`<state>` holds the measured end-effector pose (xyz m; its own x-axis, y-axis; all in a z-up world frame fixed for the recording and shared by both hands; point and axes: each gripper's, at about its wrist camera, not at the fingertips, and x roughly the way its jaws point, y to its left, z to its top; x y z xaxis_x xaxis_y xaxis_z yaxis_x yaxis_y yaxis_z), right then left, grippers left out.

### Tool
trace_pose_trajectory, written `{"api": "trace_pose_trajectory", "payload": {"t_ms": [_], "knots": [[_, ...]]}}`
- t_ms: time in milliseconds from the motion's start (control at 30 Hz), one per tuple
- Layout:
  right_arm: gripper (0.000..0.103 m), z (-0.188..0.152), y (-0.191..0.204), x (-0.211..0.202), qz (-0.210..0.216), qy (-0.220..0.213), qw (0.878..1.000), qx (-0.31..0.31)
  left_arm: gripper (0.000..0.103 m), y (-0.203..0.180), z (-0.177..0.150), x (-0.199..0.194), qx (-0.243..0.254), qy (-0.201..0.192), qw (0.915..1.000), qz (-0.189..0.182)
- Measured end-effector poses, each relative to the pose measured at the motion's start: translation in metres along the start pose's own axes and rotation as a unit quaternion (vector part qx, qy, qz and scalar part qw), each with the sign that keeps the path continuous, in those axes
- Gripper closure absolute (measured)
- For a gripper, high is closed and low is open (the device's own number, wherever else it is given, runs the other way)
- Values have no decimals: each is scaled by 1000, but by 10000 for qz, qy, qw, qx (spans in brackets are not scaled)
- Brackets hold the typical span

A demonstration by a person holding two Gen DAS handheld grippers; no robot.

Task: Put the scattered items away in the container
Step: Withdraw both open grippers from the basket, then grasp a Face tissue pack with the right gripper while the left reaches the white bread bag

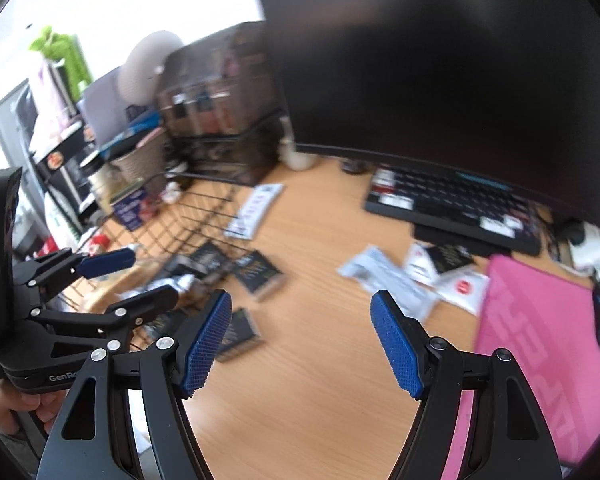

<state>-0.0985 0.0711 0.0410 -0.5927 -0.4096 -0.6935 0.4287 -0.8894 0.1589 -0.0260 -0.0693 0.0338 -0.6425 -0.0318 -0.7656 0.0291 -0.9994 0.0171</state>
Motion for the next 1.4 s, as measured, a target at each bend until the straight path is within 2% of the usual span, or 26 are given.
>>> {"api": "trace_pose_trajectory", "payload": {"t_ms": [200,367,667,733,767,967,1200,1400], "knots": [[30,-19,-56,6,-240,162,9990,339,30,-50,-1,33,297,201,9988,-321],[30,-22,-96,36,-456,446,9971,425,30,-64,-3,78,313,573,9966,-502],[31,23,-132,109,-799,620,9944,300,30,-63,24,133,210,767,9950,-606],[47,35,-137,130,-852,720,9935,241,30,-61,25,141,194,843,9941,-660],[62,40,-139,140,-871,804,9927,223,30,-60,25,145,201,881,9935,-697],[64,53,-142,183,-1041,876,9907,46,30,-46,27,159,101,992,9928,-671],[64,36,-135,175,-1219,979,9877,-50,30,-47,24,154,128,1001,9925,-690],[64,1,-120,142,-937,1042,9901,38,30,-52,18,140,166,942,9934,-628]]}}
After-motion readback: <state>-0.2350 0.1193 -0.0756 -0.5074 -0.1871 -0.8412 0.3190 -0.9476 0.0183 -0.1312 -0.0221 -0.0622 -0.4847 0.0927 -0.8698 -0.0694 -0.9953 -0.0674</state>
